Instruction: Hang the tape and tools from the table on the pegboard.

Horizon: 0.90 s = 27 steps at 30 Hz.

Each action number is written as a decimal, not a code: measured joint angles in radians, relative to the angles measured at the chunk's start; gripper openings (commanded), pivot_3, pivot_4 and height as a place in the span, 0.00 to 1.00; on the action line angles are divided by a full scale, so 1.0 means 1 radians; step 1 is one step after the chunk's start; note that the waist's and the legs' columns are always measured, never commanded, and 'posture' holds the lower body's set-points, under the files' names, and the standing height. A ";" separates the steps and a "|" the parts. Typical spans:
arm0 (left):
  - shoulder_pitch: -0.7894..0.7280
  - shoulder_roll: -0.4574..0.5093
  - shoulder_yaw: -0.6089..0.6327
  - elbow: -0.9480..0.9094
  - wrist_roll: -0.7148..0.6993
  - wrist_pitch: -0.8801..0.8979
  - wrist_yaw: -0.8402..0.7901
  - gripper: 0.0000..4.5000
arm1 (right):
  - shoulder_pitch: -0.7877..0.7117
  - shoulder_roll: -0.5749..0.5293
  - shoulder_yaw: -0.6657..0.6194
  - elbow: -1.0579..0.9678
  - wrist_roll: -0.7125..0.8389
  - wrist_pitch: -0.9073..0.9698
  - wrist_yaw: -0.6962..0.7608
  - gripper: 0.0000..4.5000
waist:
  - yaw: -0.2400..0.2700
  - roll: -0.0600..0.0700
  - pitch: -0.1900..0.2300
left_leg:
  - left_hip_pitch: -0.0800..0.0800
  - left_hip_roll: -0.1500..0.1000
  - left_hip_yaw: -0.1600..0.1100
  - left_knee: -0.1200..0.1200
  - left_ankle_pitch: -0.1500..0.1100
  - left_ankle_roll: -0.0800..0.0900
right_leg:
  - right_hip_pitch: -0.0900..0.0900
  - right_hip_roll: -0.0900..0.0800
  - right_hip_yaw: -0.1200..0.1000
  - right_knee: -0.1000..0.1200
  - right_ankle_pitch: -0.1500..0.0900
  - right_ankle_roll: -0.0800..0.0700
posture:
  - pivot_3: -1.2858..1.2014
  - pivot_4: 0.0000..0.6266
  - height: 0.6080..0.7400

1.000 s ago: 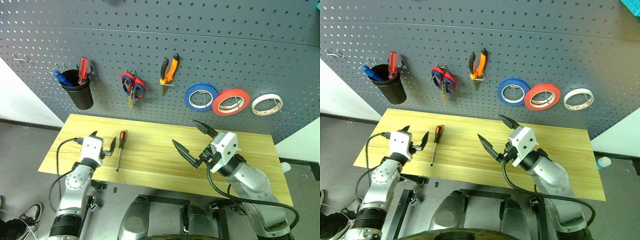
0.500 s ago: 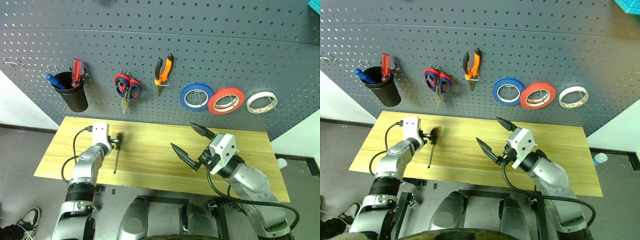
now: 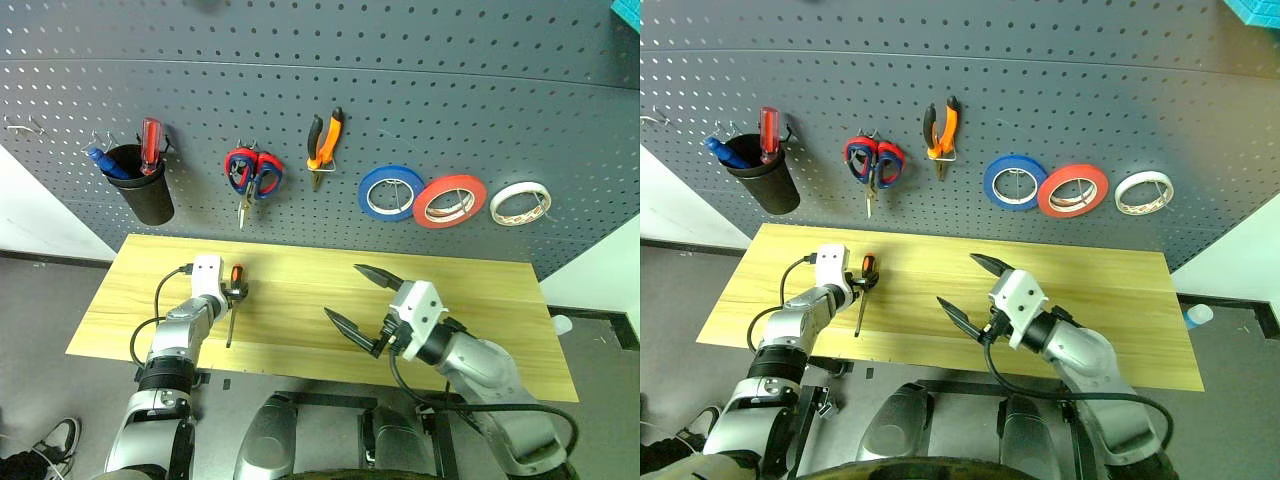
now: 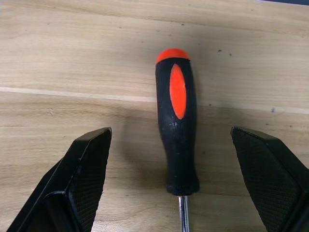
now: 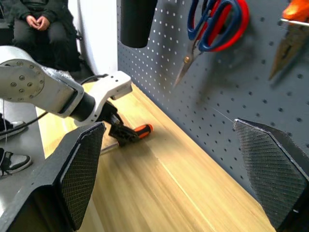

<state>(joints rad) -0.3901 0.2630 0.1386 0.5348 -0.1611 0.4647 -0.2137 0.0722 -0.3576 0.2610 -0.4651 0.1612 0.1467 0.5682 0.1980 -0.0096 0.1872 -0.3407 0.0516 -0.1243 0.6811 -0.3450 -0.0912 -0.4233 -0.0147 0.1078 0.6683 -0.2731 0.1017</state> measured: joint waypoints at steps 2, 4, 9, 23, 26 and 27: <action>0.000 0.000 0.000 0.000 0.000 0.000 0.000 0.92 | -0.006 0.017 0.015 0.023 -0.013 -0.017 -0.004 1.00 | 0.001 0.000 0.000 | 0.000 0.000 0.000 0.000 0.000 0.000 | 0.000 0.000 0.000 0.000 0.000 0.000 | 0.63 0.24 0.55; 0.000 0.000 0.000 0.000 0.000 0.000 0.000 0.92 | -0.005 0.025 0.027 0.035 -0.020 -0.026 -0.004 1.00 | 0.001 0.000 0.000 | -0.001 0.000 0.000 0.000 0.000 0.000 | 0.000 0.000 0.000 -0.001 0.000 0.000 | 0.63 0.24 0.55; 0.000 0.000 0.000 0.000 0.000 0.000 0.000 0.92 | -0.001 0.025 0.033 0.037 -0.021 -0.034 -0.004 1.00 | -0.001 0.000 0.000 | -0.001 0.000 0.000 0.000 0.000 0.000 | 0.000 0.000 0.000 -0.001 0.000 0.000 | 0.63 0.25 0.55; -0.048 -0.001 0.000 0.080 0.001 -0.001 0.004 0.67 | 0.027 0.012 0.024 0.027 -0.020 -0.034 -0.004 1.00 | -0.031 0.000 0.001 | -0.001 0.000 0.000 -0.001 0.000 0.000 | -0.001 0.000 0.000 -0.002 -0.001 0.001 | 0.62 0.26 0.55; -0.052 -0.001 0.000 0.093 0.002 -0.001 0.007 0.60 | 0.027 0.012 0.022 0.019 -0.020 -0.032 -0.005 1.00 | -0.045 0.000 0.001 | -0.001 0.000 0.000 -0.001 0.000 0.000 | -0.001 0.000 0.000 -0.002 -0.001 0.002 | 0.62 0.26 0.55; -0.052 -0.001 0.000 0.098 0.002 -0.001 0.008 0.55 | 0.027 0.012 0.020 0.017 -0.019 -0.031 -0.005 1.00 | -0.048 -0.001 0.001 | -0.001 0.000 0.000 -0.001 0.000 0.000 | -0.001 0.000 0.000 -0.002 -0.001 0.002 | 0.62 0.26 0.55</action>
<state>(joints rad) -0.4420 0.2618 0.1385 0.6328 -0.1590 0.4637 -0.2054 0.0992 -0.3458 0.2811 -0.4486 0.1419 0.1156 0.5633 0.1498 -0.0101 0.1885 -0.3421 0.0516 -0.1244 0.6801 -0.3451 -0.0912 -0.4239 -0.0151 0.1078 0.6667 -0.2743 0.1038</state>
